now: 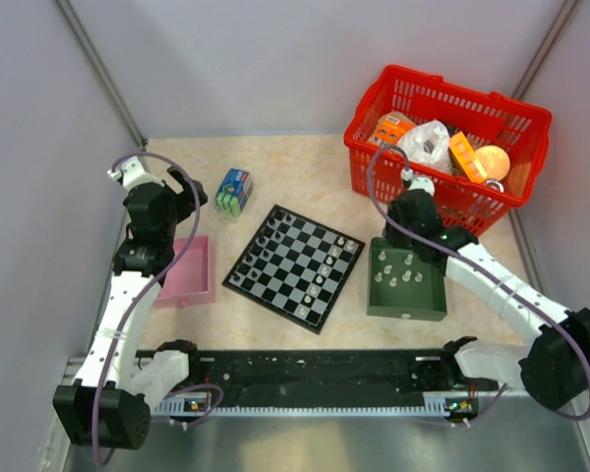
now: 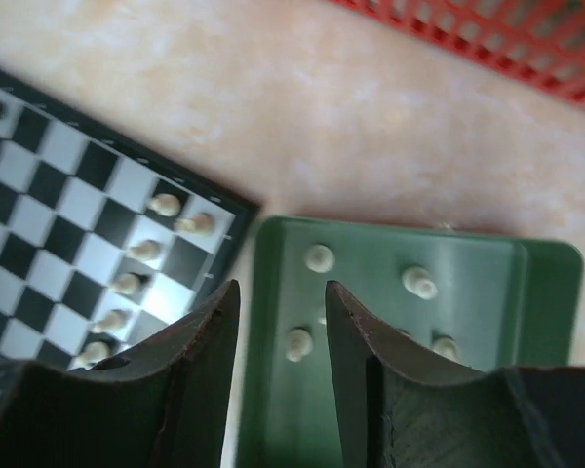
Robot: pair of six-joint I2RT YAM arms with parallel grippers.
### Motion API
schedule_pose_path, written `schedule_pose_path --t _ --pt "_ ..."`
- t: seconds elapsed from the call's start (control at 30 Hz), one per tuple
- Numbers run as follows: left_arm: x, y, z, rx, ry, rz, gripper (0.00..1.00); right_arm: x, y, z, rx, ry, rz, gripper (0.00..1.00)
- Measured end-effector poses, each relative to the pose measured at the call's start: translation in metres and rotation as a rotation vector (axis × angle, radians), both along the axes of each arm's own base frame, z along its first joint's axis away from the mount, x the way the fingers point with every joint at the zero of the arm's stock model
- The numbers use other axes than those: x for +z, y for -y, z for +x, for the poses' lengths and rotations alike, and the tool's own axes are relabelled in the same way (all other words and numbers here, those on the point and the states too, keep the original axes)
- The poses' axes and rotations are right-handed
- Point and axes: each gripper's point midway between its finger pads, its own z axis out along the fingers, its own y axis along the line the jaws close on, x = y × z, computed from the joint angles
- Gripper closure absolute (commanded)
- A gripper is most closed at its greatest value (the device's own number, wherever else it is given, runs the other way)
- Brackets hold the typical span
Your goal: Set up the chess pieces on the board
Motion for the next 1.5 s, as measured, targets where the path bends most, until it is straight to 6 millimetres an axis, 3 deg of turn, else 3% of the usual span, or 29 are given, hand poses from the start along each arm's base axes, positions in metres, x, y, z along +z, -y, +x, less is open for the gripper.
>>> schedule_pose_path --t 0.17,0.27,0.6,0.87,1.5 --pt "0.0 0.001 0.0 -0.003 0.001 -0.003 0.01 -0.053 0.053 -0.022 -0.131 -0.126 -0.018 0.6" --pt "0.0 0.001 0.0 -0.004 0.001 -0.003 0.01 -0.074 0.066 -0.037 -0.16 -0.201 -0.03 0.6" --pt "-0.002 0.002 0.002 -0.012 -0.004 -0.007 0.01 -0.079 0.043 -0.04 -0.063 -0.238 0.055 0.61" --pt "-0.003 0.003 0.002 -0.016 -0.006 -0.008 0.01 -0.094 0.028 -0.04 -0.035 -0.293 0.087 0.61" --pt "-0.003 0.002 0.002 -0.014 -0.007 -0.008 0.01 -0.125 0.023 -0.047 -0.106 -0.399 0.064 0.61"
